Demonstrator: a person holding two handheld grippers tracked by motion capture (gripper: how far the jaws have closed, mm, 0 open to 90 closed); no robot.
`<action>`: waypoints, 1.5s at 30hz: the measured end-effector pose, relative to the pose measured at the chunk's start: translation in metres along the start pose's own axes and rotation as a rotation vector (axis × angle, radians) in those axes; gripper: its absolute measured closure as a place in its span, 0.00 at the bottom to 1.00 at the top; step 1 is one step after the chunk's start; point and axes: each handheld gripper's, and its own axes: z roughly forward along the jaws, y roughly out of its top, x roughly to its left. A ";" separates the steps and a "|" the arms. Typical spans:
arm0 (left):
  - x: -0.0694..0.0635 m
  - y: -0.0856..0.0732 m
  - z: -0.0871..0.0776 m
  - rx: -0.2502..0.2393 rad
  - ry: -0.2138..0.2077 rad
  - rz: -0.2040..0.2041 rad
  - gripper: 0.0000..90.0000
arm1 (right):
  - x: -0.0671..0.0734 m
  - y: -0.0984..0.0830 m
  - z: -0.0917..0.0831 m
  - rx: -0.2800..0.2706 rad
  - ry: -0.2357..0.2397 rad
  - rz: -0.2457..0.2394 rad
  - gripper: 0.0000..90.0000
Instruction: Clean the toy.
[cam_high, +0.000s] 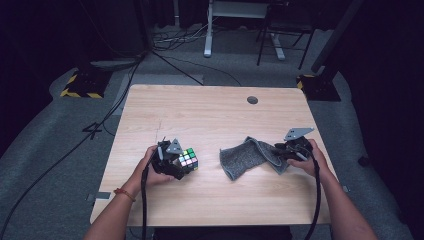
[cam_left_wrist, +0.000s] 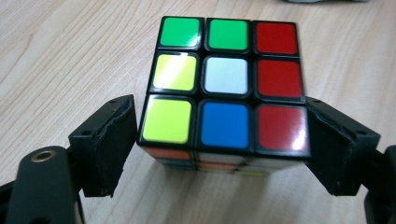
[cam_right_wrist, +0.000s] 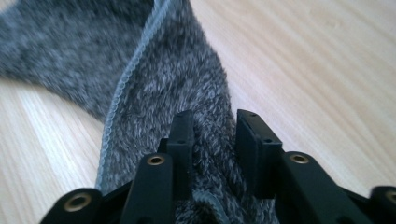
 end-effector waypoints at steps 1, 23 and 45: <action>-0.002 -0.001 -0.002 -0.007 0.011 0.004 0.18 | 0.000 0.001 -0.002 -0.017 -0.001 0.005 0.68; -0.021 -0.044 -0.043 0.009 0.095 0.033 0.18 | 0.015 -0.033 -0.049 -0.085 -0.014 0.031 0.39; -0.012 -0.080 -0.045 0.040 0.098 -0.061 0.18 | 0.024 -0.102 -0.061 -0.088 -0.079 0.143 0.33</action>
